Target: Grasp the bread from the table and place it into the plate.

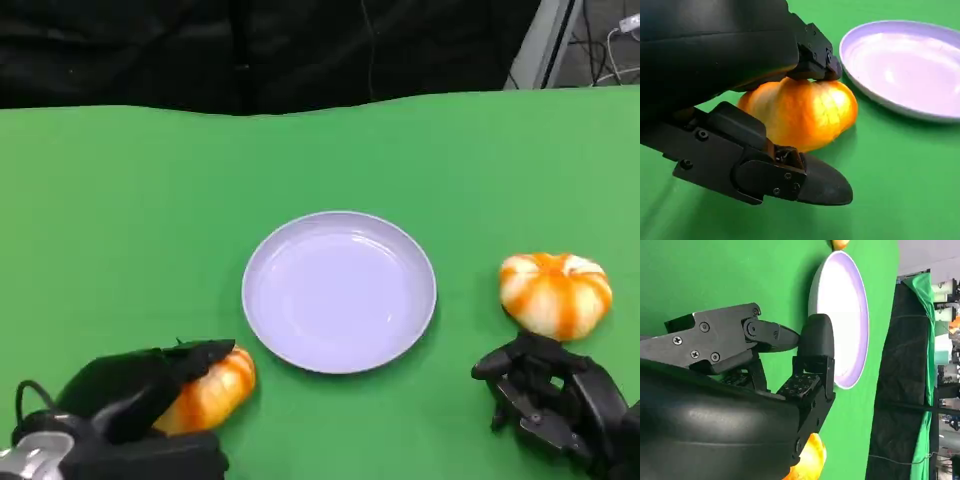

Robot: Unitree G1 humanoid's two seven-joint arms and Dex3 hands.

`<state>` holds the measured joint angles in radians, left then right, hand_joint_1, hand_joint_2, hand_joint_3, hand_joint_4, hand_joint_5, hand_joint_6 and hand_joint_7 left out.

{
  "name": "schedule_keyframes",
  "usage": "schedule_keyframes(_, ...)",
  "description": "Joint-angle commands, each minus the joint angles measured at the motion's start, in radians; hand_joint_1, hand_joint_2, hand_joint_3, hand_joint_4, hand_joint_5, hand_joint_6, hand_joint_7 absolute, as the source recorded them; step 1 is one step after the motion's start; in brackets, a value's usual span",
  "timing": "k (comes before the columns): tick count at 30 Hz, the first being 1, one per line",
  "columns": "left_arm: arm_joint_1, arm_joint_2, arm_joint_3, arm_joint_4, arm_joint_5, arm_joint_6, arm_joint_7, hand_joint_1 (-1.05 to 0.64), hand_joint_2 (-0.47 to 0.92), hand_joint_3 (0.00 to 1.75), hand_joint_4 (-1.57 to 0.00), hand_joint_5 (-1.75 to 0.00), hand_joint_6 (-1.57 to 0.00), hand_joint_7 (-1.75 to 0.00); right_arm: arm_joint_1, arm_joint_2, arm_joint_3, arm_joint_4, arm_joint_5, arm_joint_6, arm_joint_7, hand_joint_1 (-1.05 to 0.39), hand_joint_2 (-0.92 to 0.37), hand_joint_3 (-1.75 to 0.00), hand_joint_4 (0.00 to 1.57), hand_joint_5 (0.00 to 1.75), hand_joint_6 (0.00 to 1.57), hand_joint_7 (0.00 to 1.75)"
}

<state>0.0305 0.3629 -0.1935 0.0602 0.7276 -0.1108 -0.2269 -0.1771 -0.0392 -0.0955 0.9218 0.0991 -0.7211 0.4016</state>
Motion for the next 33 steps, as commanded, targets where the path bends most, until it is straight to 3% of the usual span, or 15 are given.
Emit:
schedule_keyframes(1,-0.031,0.034,-0.046,0.031,0.061,0.073,-0.002,-1.03,0.92,0.28,-0.38,-0.01,-0.29,0.00,0.016,-0.004,0.000,-0.012,0.004,-0.003,-0.005,-0.27,-0.92,-0.45,0.65,1.75,0.73,1.12)
schedule_keyframes(9,-0.050,0.047,-0.076,0.055,0.039,0.103,-0.005,-0.87,0.92,0.24,-0.41,-0.01,-0.31,-0.01,0.023,-0.004,0.002,-0.024,0.009,0.001,-0.003,-0.26,-0.92,-0.45,0.65,1.75,0.73,1.12)
schedule_keyframes(11,-0.050,0.050,-0.077,0.059,0.028,0.101,-0.003,-0.46,0.89,0.09,-0.42,-0.01,-0.31,0.00,0.025,-0.004,0.002,-0.028,0.012,0.004,0.000,-0.26,-0.92,-0.46,0.66,1.75,0.72,1.12)
schedule_keyframes(13,-0.052,0.054,-0.078,0.060,0.020,0.104,-0.005,-0.32,0.88,0.04,-0.43,-0.01,-0.30,0.00,0.025,-0.005,0.002,-0.029,0.012,0.005,0.000,-0.26,-0.92,-0.46,0.66,1.75,0.72,1.12)
schedule_keyframes(30,-0.043,0.067,-0.093,0.007,0.001,0.183,-0.036,-0.10,0.88,0.00,-0.51,-0.02,-0.37,-0.02,0.027,-0.007,0.003,-0.032,0.011,0.005,0.000,-0.26,-0.92,-0.46,0.66,1.75,0.73,1.12)
schedule_keyframes(33,-0.046,0.066,-0.100,0.022,0.011,0.171,-0.002,-0.05,0.90,0.01,-0.63,-0.06,-0.49,-0.04,0.026,-0.008,0.002,-0.030,0.009,0.003,-0.001,-0.26,-0.92,-0.46,0.66,1.75,0.73,1.11)
